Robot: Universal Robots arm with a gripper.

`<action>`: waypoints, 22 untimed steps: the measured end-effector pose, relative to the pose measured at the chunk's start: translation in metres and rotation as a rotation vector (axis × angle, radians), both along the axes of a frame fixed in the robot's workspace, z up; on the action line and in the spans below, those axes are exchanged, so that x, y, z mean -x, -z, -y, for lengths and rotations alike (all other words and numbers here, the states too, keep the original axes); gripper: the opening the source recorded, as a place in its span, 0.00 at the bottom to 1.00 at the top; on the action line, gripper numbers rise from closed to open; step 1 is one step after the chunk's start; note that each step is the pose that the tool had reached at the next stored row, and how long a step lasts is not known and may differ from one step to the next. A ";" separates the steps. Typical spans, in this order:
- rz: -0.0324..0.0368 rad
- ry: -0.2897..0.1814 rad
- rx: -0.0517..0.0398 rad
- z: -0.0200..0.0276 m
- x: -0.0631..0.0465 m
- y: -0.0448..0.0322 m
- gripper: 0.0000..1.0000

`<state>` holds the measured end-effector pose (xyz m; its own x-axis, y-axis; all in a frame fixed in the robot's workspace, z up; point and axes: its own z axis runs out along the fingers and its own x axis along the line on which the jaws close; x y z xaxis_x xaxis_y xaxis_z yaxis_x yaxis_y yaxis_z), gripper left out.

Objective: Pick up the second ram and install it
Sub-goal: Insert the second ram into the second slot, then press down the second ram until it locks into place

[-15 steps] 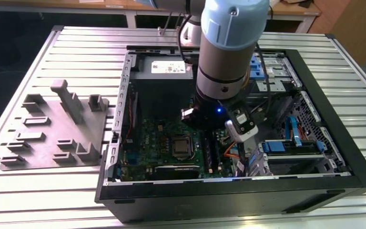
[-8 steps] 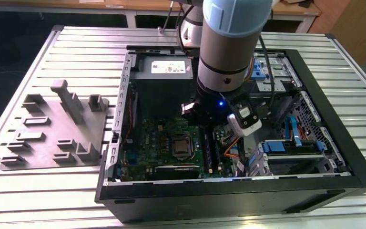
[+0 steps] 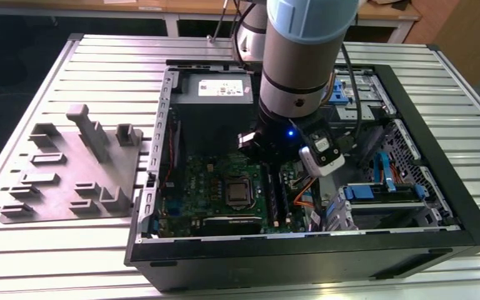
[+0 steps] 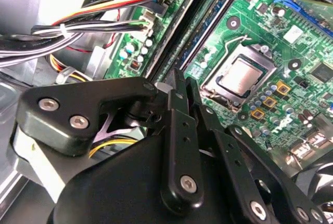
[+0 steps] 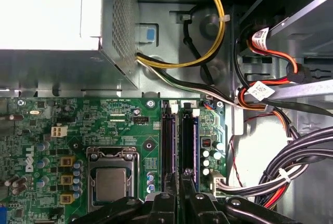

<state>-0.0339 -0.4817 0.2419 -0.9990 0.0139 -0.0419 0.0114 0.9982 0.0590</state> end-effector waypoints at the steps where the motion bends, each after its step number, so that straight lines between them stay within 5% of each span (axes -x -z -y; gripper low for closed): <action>1: 0.0000 0.000 0.0000 0.0000 0.000 -0.0002 0.19; 5: 0.0000 0.000 -0.0001 0.0000 0.000 -0.0007 0.11; 22: 0.0000 0.000 -0.0002 -0.0001 0.000 -0.0078 0.10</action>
